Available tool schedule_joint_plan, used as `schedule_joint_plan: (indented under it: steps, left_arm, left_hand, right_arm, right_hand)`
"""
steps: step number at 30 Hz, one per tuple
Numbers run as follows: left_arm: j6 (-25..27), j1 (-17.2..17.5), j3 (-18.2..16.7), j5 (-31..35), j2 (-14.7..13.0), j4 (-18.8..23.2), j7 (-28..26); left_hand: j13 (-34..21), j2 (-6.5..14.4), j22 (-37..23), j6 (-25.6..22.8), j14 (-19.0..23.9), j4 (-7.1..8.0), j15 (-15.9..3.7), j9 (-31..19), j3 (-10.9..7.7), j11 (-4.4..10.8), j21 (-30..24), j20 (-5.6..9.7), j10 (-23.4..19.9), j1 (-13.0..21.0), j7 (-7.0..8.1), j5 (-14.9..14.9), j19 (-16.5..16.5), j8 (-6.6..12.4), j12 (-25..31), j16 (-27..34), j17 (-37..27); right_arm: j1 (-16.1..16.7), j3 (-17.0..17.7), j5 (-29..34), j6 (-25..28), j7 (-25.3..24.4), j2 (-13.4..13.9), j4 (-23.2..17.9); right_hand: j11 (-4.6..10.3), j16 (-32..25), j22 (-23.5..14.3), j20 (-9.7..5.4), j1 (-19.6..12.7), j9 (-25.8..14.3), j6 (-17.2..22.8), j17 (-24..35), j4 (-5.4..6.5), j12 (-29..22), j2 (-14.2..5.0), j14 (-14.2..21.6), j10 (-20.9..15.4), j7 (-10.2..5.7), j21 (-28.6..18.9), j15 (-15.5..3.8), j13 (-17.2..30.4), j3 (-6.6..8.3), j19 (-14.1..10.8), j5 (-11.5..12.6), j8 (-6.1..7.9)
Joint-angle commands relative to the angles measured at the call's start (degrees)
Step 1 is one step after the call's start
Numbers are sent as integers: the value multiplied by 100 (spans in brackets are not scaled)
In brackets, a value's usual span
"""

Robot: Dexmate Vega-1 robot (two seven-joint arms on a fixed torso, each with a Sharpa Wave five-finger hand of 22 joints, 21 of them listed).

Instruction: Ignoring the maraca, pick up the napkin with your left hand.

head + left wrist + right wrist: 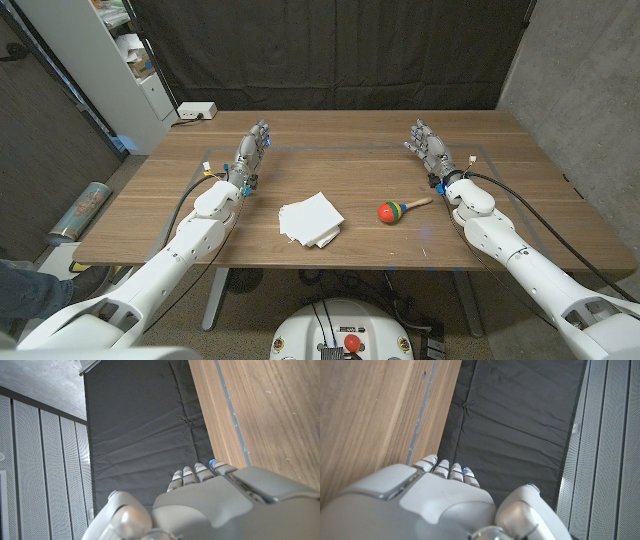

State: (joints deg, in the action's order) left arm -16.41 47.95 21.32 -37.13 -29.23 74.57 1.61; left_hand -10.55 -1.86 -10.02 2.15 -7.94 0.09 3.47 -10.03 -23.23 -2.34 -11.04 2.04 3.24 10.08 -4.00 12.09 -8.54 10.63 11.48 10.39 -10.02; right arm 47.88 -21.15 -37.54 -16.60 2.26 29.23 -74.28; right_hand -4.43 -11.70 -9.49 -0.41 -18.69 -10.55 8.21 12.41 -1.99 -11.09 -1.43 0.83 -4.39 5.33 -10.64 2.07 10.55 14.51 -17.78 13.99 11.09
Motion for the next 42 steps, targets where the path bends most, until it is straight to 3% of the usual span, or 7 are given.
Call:
schedule_joint_plan:
  steps: [1, 10, 25, 42]
  left_arm:
    - [59, -23, 7, -9, -6, 23, 6]
    - [104, -60, 32, -30, -84, 24, 189]
    - [25, 241, -54, 289, -395, 636, -173]
    - [-404, 419, -214, 60, -441, 517, 218]
  left_hand:
    - [-29, 4, -13, 5, -56, -1, 0, -11, -20, -23, -28, 49, 59, 56, -54, 32, -54, 29, 38, 24, -14]
    - [-28, -6, -14, 11, -68, -9, 2, -11, -4, -10, -19, -3, 63, 49, -41, 25, -76, 21, 36, 19, -15]
    - [-28, -13, -16, 17, -67, -17, 13, -11, 20, -16, -13, -72, 63, 35, -38, 15, -96, 13, 35, 20, -18]
    - [-28, -6, -18, -18, -23, -32, 3, -12, 34, -6, -19, -120, 26, 36, -34, 10, -86, 22, 49, 35, -19]
  right_arm:
    - [-65, 16, -54, 46, 86, 16, 42]
    - [-43, 12, -40, 77, 67, 44, 22]
    - [-74, 16, -52, 18, 88, -10, 163]
    - [-89, -28, 31, 71, -43, -33, 78]
  right_hand:
    - [-42, -21, -26, -10, -39, -32, 45, 26, -3, -33, -18, -14, -14, 3, -37, 50, 20, 33, -39, 34, 18]
    - [-62, -7, -26, -3, -29, -32, 9, 22, -3, -14, -21, -47, 23, -3, -18, 63, 20, 26, 10, 29, 3]
    - [-71, 15, -27, 18, -13, -32, -66, 15, -9, 10, -9, -106, 84, 7, -3, 93, 20, 10, 67, 21, -20]
    - [-77, 14, -27, 30, -12, -33, -78, 8, -23, 6, 0, -107, 83, -7, -3, 95, 22, 0, 90, 19, -16]
